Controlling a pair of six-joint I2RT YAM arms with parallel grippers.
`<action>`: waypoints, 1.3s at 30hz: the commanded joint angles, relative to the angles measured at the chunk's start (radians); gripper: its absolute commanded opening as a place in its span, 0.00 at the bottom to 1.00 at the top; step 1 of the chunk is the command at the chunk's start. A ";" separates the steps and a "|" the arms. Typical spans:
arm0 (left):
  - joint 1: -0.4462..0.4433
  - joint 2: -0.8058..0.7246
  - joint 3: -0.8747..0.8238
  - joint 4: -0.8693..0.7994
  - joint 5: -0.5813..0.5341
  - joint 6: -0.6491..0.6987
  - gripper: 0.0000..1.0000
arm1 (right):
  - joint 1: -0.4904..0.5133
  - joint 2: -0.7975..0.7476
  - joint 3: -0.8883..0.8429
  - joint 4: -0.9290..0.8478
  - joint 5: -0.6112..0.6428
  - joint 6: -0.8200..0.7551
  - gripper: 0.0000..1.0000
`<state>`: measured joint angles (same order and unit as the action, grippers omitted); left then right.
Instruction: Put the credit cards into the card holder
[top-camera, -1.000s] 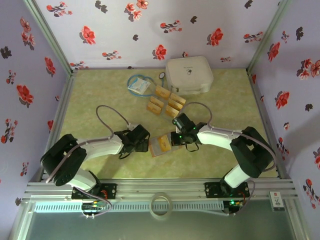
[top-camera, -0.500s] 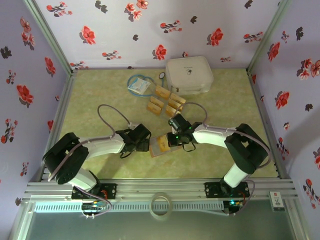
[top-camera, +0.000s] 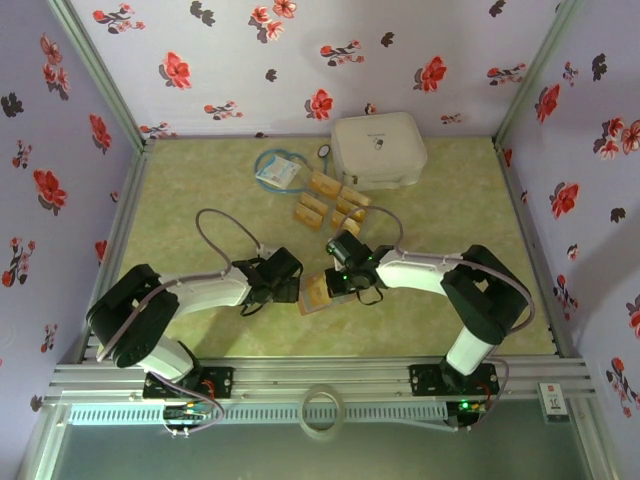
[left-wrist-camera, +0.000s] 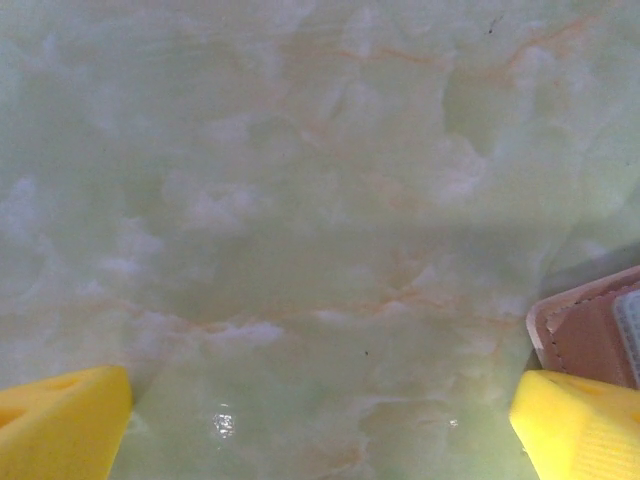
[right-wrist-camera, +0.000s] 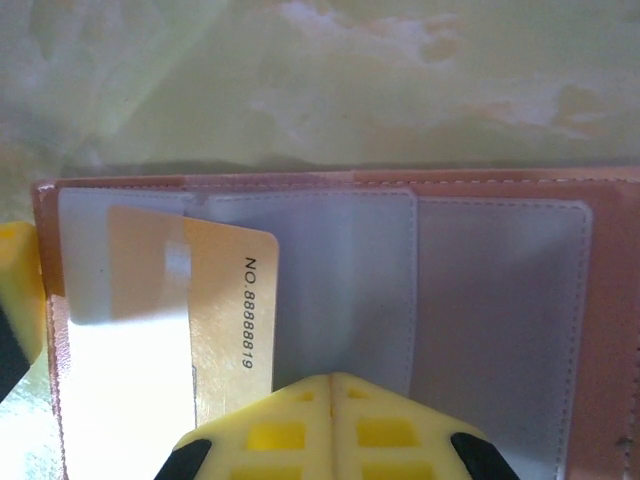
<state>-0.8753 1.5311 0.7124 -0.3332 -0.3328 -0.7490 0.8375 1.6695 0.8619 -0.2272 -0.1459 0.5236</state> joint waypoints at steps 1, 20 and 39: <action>-0.005 0.058 0.011 0.044 0.011 0.014 1.00 | 0.009 -0.011 0.019 -0.055 0.056 -0.002 0.00; 0.050 -0.038 0.079 -0.057 -0.005 0.096 1.00 | -0.014 -0.085 0.054 -0.102 0.059 -0.029 0.00; 0.032 -0.018 0.007 -0.013 0.032 0.026 1.00 | -0.014 0.022 0.091 -0.046 0.014 -0.034 0.00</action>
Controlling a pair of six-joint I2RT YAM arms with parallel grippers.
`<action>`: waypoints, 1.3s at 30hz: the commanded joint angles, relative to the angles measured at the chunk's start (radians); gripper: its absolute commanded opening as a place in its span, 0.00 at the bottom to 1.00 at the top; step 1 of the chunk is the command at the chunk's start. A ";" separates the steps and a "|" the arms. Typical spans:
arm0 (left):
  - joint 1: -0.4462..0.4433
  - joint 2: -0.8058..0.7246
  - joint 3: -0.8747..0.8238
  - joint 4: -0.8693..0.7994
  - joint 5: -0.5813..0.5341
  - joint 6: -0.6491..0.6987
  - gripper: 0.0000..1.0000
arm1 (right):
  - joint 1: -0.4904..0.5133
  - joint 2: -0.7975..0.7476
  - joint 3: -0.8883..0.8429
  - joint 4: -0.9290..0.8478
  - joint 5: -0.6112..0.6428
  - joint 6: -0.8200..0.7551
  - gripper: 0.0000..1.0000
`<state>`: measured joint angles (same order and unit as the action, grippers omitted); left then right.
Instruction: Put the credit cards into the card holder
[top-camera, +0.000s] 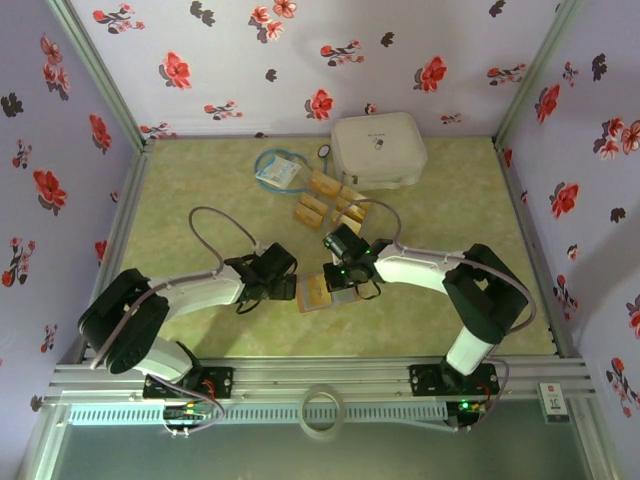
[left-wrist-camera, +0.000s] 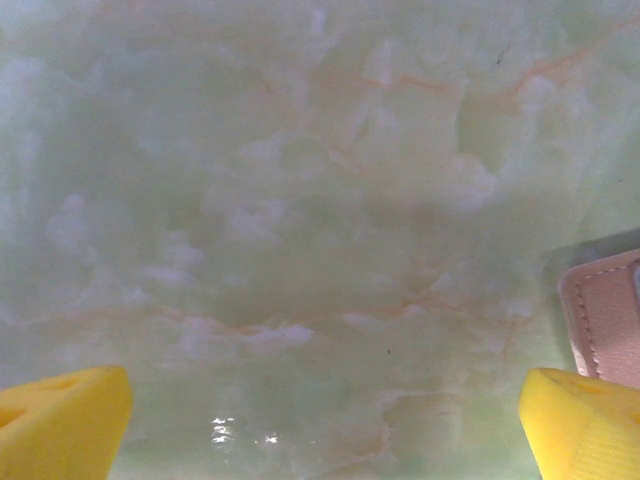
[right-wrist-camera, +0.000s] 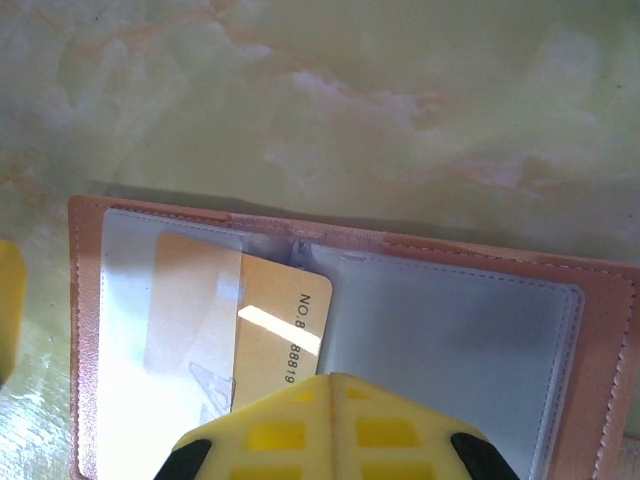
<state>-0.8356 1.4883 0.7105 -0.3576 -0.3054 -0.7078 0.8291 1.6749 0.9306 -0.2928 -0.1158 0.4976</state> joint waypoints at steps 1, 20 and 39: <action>-0.008 0.031 0.012 0.014 0.007 -0.016 1.00 | -0.007 0.017 0.023 0.021 -0.018 -0.008 0.00; -0.016 0.094 0.021 0.054 0.025 -0.007 1.00 | 0.005 0.055 0.031 0.058 -0.065 0.023 0.00; -0.020 0.100 0.018 0.065 0.029 -0.012 1.00 | 0.046 0.094 0.074 0.075 -0.109 0.051 0.00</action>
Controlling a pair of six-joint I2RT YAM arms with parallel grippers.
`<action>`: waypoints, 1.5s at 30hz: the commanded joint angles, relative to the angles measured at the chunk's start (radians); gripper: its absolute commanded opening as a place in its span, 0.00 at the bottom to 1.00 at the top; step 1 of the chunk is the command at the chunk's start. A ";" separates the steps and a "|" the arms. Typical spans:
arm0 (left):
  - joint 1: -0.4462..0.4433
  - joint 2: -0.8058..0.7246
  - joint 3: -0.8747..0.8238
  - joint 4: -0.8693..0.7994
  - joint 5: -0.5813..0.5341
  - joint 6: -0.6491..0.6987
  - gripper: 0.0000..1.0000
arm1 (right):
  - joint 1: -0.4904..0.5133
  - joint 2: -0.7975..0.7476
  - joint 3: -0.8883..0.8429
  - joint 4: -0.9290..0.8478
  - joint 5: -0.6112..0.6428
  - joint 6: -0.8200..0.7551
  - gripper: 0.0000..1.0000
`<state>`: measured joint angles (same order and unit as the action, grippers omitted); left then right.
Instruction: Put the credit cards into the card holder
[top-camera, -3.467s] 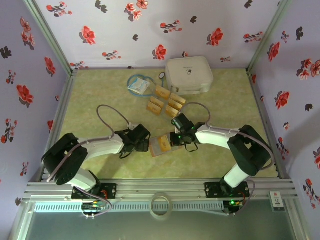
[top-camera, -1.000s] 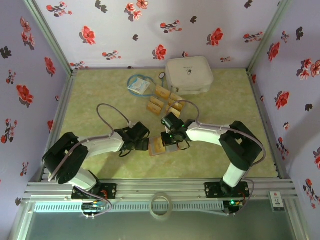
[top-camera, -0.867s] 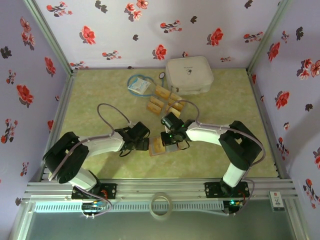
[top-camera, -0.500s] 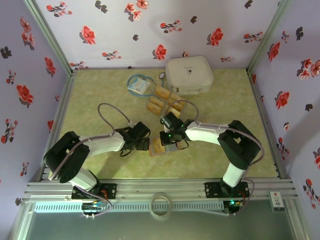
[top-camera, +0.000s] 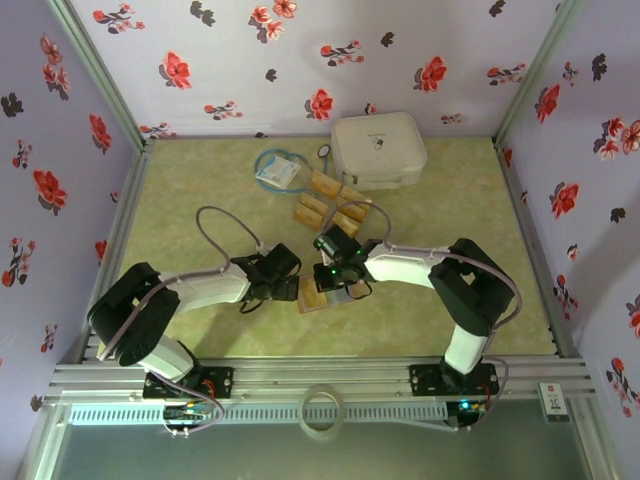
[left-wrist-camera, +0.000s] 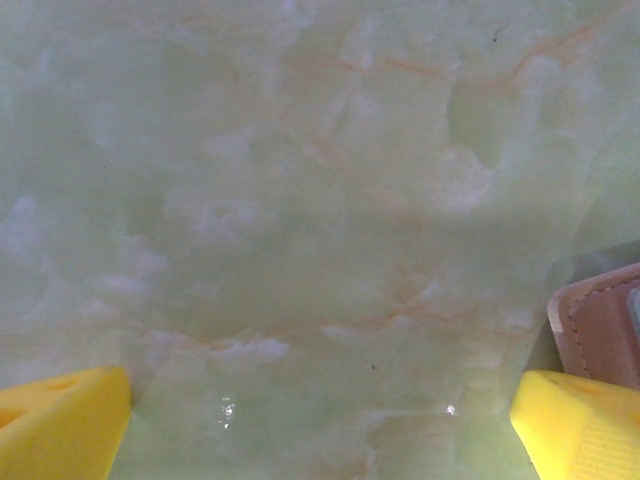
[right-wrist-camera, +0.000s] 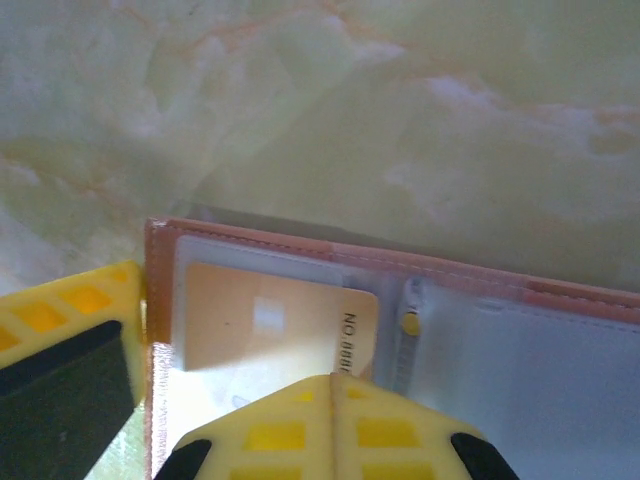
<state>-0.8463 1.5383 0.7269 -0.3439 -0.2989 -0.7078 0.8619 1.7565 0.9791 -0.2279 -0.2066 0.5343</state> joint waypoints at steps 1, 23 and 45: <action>-0.010 0.050 0.003 0.052 0.022 -0.011 1.00 | 0.013 0.010 0.028 0.009 -0.021 0.016 0.00; -0.011 -0.105 -0.061 -0.021 0.018 -0.044 1.00 | 0.008 -0.137 -0.088 -0.020 0.052 0.016 0.00; -0.021 -0.034 -0.046 0.004 0.020 -0.035 1.00 | 0.019 -0.062 -0.094 0.037 -0.001 0.042 0.00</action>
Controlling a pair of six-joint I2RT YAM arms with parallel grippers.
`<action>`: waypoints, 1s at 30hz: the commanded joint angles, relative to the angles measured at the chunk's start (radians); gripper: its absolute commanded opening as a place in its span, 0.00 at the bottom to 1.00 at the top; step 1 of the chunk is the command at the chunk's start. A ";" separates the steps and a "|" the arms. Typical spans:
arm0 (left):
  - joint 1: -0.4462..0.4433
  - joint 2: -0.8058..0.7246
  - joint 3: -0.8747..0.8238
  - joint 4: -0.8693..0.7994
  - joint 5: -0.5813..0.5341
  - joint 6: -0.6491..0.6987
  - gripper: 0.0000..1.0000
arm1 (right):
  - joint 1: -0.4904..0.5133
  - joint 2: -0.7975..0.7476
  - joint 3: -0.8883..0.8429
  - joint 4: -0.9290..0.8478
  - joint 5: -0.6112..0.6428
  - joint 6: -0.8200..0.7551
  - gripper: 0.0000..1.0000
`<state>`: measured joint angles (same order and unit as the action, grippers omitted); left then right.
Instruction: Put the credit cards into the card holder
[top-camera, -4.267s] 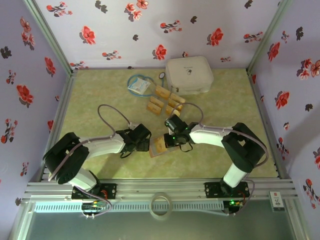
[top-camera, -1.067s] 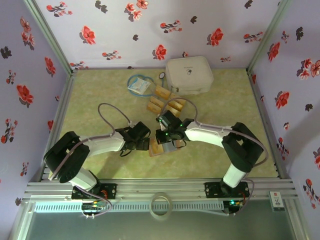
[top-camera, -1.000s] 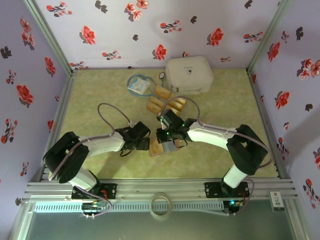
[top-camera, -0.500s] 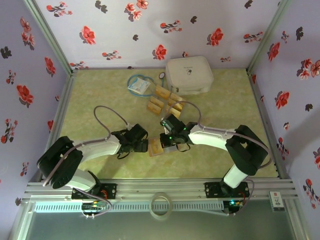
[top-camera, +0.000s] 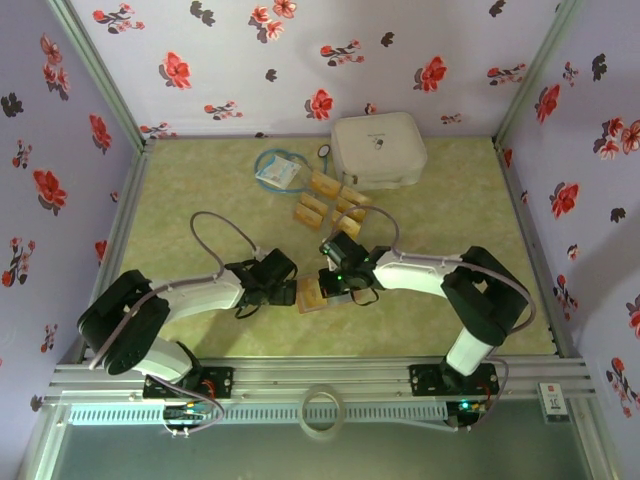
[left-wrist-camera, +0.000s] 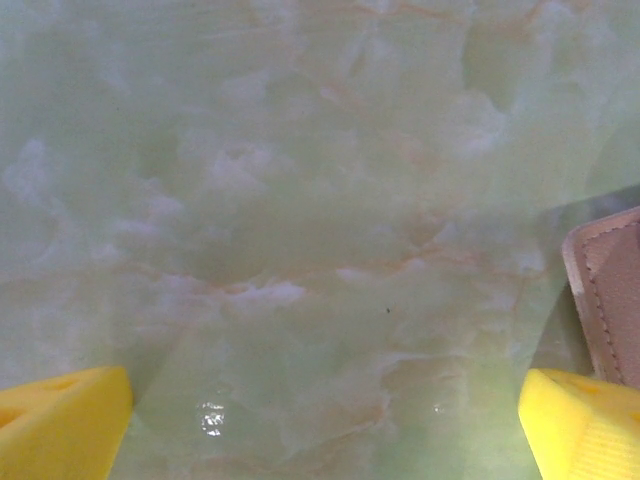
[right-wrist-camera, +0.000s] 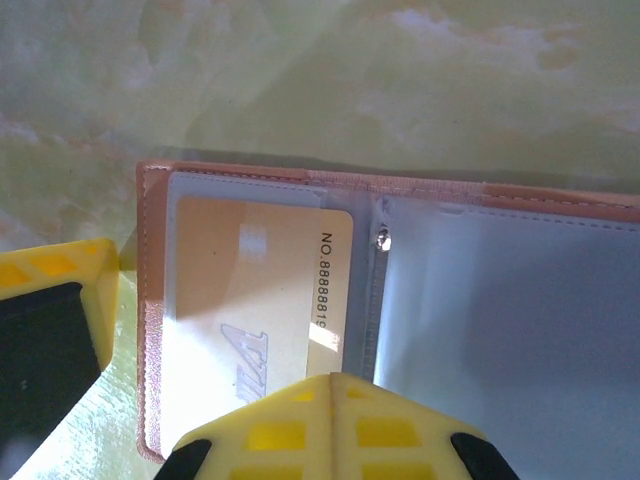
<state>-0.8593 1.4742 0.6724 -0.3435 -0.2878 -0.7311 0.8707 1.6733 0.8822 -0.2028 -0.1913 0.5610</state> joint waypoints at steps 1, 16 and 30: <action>-0.008 0.033 0.009 0.003 0.009 -0.010 1.00 | 0.012 0.025 0.005 0.014 -0.020 0.016 0.00; -0.009 0.077 0.023 0.030 0.018 -0.003 1.00 | 0.035 0.058 0.033 0.024 -0.039 0.029 0.00; -0.005 0.000 0.035 -0.016 -0.011 0.016 1.00 | -0.003 -0.135 0.115 -0.186 0.056 -0.053 0.34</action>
<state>-0.8639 1.4940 0.6987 -0.3660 -0.2890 -0.7269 0.8841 1.5860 0.9619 -0.3050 -0.1776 0.5415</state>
